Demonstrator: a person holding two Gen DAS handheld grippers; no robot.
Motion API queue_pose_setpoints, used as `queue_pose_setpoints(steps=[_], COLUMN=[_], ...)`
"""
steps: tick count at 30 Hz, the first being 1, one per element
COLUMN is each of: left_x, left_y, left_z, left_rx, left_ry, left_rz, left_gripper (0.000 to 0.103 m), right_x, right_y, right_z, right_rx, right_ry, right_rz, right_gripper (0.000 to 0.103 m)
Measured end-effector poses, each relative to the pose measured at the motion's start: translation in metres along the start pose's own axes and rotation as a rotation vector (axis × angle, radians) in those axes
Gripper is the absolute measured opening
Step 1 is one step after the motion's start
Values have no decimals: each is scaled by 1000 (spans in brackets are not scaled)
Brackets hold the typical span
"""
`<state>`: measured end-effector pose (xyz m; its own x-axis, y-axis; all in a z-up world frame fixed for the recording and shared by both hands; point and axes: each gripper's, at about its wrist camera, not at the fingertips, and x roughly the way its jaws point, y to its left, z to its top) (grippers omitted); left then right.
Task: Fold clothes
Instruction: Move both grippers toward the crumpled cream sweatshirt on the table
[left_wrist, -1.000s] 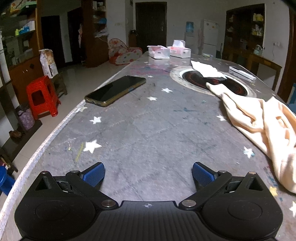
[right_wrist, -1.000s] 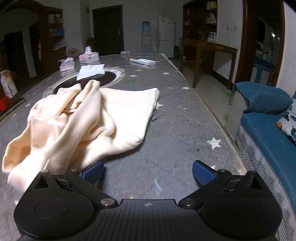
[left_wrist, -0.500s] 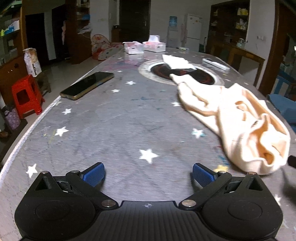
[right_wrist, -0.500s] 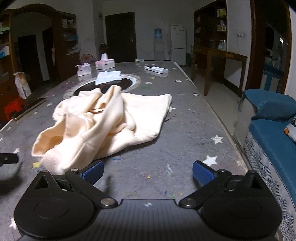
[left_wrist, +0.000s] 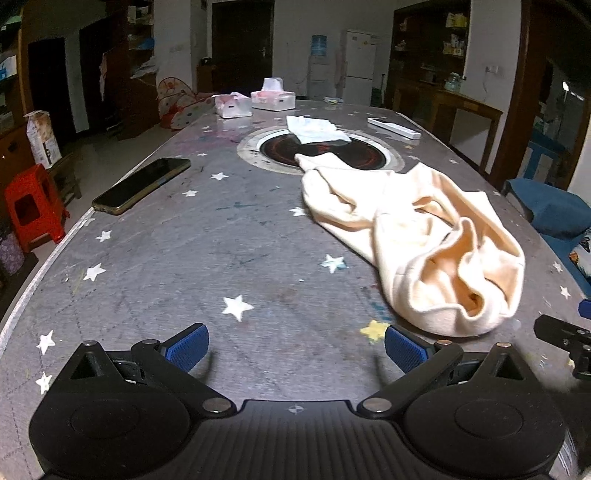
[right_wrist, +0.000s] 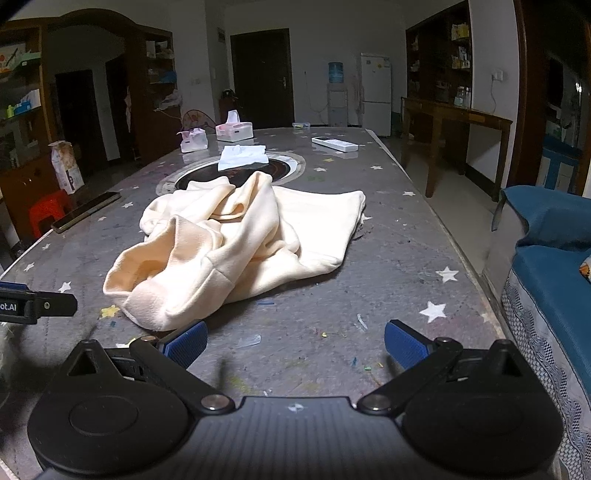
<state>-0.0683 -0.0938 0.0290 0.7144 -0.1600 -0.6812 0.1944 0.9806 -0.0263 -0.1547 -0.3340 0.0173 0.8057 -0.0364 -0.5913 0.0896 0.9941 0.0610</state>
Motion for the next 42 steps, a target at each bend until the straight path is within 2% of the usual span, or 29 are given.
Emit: queue_pose_setpoints(steps=[20,42], left_x=[-10,8], left_y=[-19,-27], left_z=[5,26], left_rx=[48,77], left_ry=[-19,-23], left_rz=[-29,-54], left_gripper=[103,103], right_x=[-8,12], right_y=[9,16], right_z=[5,14], right_rx=[-23,-42], right_ry=[-17,27], right_rz=[9,28], right_gripper=[103,103])
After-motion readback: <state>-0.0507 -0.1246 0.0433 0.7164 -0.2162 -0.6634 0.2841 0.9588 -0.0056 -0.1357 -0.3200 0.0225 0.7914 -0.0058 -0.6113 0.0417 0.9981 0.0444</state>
